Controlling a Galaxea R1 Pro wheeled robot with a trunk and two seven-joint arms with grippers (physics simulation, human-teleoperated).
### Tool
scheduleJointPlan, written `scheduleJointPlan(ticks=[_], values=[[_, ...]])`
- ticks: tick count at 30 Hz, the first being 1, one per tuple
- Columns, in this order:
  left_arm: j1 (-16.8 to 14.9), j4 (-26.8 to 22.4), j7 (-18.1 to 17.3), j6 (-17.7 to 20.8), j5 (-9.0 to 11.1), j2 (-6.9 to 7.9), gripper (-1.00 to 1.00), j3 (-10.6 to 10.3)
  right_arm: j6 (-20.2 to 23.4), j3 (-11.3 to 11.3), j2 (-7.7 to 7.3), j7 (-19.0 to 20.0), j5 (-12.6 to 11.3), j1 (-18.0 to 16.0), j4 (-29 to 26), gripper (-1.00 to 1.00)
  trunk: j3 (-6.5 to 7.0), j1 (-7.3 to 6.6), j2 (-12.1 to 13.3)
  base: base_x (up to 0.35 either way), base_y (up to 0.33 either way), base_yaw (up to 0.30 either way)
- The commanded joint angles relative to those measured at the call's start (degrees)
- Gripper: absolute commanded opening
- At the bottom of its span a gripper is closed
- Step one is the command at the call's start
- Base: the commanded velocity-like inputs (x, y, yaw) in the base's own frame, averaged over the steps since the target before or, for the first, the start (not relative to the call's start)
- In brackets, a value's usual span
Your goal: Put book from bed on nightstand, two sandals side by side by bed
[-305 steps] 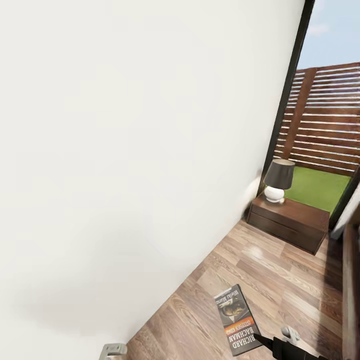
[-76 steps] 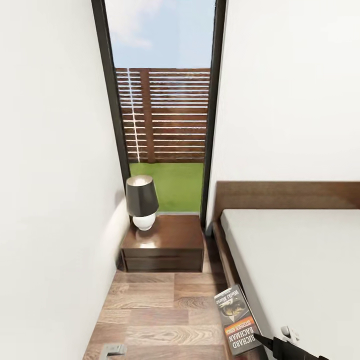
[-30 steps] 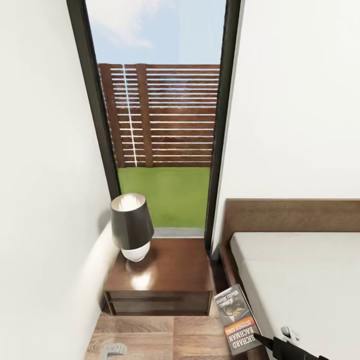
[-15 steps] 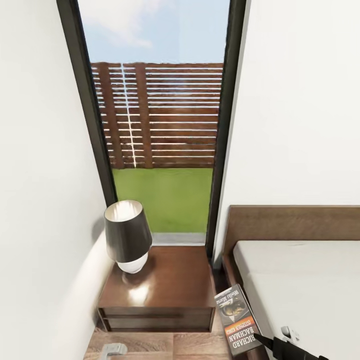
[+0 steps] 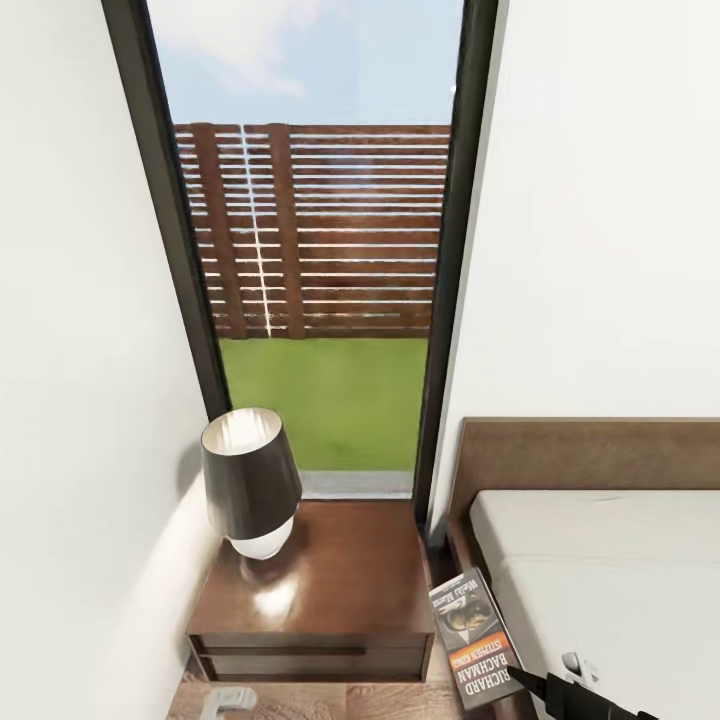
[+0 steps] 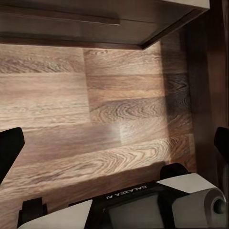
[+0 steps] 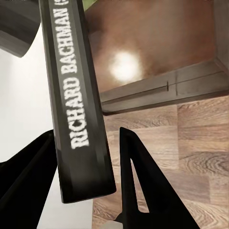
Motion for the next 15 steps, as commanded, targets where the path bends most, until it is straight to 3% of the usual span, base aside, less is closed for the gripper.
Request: scheduleJointPlan(ticks=[1, 4, 10, 13, 15], values=[[-0.02, 0.03, -0.38, -0.08, 0.38, -0.06, 1.00, -0.50, 0.60, 0.12, -0.02, 0.14, -0.52, -0.03, -0.02, -1.00, -0.08, 0.01, -0.06, 0.004, 0.000, 0.000], [0.95, -0.03, -4.64, -0.11, -2.99, -1.46, 1.00, -0.84, 0.60, 0.11, -0.07, 0.14, -0.52, -0.03, -0.01, -1.00, -0.08, 0.01, -0.06, 0.001, 0.000, 0.000], [1.58, -0.43, -20.64, 0.05, -17.71, -2.34, 1.00, -1.44, 0.60, 0.11, -0.11, 0.15, -0.52, -0.03, -0.02, -1.00, -0.08, 0.01, -0.06, 0.000, 0.000, 0.000], [1.57, -2.31, -22.87, 0.28, -20.56, -2.06, 1.00, -1.39, 0.60, 0.08, -0.11, 0.15, -0.52, -0.03, -0.02, -1.00, -0.08, 0.01, -0.06, 0.000, 0.000, 0.000], [1.55, -4.59, -23.19, 0.32, -21.08, -1.34, 1.00, -1.38, 0.60, 0.10, -0.11, 0.17, -0.52, -0.03, -0.02, -1.00, -0.08, 0.01, -0.06, 0.000, 0.000, 0.000]])
